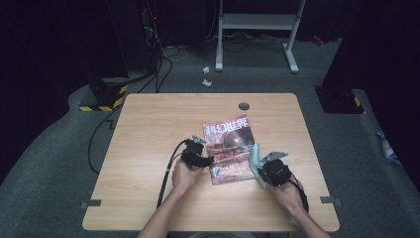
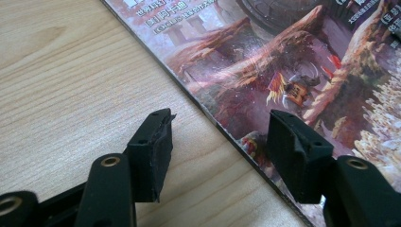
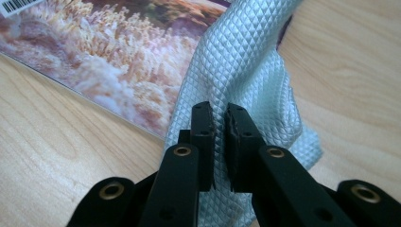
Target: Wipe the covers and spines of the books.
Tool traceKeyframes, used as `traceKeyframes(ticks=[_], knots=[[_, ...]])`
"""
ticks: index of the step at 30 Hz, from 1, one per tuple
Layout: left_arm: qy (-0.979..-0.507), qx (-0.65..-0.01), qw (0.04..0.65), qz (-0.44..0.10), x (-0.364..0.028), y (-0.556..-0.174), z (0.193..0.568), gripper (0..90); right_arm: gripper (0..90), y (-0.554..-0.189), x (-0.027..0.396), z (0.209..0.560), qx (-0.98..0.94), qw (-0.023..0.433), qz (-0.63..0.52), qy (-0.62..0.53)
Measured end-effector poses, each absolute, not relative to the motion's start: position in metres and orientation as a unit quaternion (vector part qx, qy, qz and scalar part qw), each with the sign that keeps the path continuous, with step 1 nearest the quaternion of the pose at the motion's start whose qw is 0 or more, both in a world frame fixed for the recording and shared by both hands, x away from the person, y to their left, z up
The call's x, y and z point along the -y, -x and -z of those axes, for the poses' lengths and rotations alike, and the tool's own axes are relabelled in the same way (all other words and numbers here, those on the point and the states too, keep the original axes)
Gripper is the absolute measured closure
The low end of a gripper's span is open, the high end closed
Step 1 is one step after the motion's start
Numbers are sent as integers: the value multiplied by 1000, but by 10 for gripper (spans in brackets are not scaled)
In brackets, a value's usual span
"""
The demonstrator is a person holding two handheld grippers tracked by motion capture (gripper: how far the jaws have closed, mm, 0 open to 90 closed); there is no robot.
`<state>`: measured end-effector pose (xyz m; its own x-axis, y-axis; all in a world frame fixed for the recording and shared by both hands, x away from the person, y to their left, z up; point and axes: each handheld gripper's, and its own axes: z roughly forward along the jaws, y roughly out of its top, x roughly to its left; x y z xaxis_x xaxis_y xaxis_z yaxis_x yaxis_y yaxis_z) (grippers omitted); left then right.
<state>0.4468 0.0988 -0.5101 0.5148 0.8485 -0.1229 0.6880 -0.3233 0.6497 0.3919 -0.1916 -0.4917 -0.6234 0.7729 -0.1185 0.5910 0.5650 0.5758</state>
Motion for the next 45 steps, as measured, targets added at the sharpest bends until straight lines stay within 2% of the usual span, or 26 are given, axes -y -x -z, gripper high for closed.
traceKeyframes(ticks=[4,6,12,15,21,23,24,29,30,38,45], knots=[[-804,-477,333,-121,-99,-447,510,414,827,-389,158,493,-883,166,-259,-355],[-804,-478,332,-120,-99,-447,510,414,827,-384,120,494,-895,148,-270,-322],[-806,-475,333,-120,-100,-447,510,416,827,-379,71,496,-909,128,-285,-275],[-806,-474,334,-120,-100,-447,510,418,827,-380,62,496,-911,127,-287,-268],[-806,-474,335,-121,-100,-447,511,418,825,-386,91,496,-902,125,-289,-296],[-806,-473,335,-121,-100,-447,511,418,825,-391,112,496,-893,134,-285,-320],[-805,-473,337,-120,-99,-447,511,419,825,-397,135,495,-883,146,-277,-349],[-806,-473,336,-120,-99,-447,510,434,822,-409,175,494,-861,164,-268,-399],[-805,-473,338,-118,-99,-447,510,461,812,-414,185,494,-852,168,-270,-415],[-805,-473,342,-110,-98,-446,510,490,693,-431,190,497,-830,167,-287,-448],[-806,-468,347,-105,-97,-446,510,502,650,-453,193,498,-815,130,-303,-476]])
